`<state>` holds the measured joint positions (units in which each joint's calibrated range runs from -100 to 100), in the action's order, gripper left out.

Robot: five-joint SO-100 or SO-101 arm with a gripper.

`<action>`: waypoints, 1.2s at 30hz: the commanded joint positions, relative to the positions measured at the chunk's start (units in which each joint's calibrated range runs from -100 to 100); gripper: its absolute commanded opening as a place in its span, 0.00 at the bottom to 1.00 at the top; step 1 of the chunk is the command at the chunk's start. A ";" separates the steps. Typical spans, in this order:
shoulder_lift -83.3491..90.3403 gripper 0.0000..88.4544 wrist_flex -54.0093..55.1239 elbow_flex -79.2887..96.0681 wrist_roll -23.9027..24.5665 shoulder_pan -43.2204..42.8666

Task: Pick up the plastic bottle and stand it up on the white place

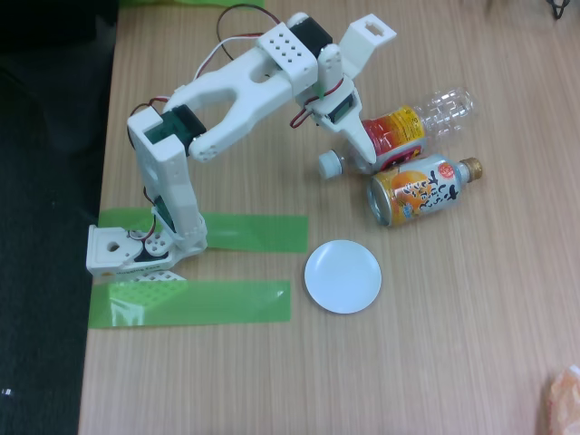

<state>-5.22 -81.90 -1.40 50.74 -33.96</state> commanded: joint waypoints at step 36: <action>-10.36 0.53 4.82 3.17 -0.38 3.07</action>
<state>-15.91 -77.23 4.20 50.63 -29.85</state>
